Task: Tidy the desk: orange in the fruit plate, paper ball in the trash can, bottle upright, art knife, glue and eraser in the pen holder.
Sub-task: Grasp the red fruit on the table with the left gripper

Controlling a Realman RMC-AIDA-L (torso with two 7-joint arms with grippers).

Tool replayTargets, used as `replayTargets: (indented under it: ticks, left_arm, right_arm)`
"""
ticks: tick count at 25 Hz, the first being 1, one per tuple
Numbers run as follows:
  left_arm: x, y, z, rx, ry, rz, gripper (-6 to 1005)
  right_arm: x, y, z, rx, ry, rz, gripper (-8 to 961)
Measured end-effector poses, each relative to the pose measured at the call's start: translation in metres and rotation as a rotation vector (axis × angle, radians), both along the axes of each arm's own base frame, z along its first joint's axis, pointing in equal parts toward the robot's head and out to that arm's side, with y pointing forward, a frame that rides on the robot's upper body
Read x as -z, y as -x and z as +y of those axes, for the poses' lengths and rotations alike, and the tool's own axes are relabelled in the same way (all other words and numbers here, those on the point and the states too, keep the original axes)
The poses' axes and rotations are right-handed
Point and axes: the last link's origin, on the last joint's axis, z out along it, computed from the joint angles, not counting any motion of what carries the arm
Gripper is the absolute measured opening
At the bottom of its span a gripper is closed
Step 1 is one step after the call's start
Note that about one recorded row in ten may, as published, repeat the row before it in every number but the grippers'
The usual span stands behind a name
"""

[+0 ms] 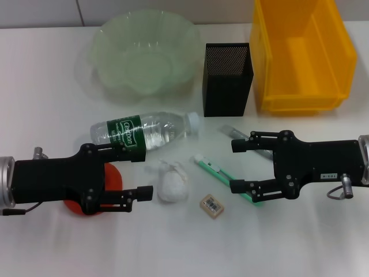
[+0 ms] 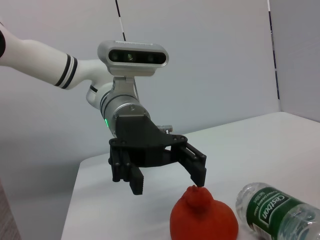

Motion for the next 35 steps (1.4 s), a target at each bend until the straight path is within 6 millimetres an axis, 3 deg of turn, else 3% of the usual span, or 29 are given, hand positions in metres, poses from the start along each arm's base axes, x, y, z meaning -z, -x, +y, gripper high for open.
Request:
replayTargets:
  ticks: [18, 28, 35]
  left_arm:
    - [-0.005, 0.003, 0.001, -0.003, -0.024, 0.004, 777]
    - [-0.024, 0.040, -0.008, -0.082, -0.116, 0.098, 774]
    - [-0.022, 0.054, -0.011, -0.111, -0.156, 0.162, 772]
  right_arm:
    - [-0.001, 0.000, 0.001, -0.003, -0.003, -0.002, 817]
    - [-0.002, 0.002, 0.003, -0.005, -0.002, -0.004, 816]
    - [-0.003, 0.004, 0.006, -0.007, 0.000, -0.006, 816]
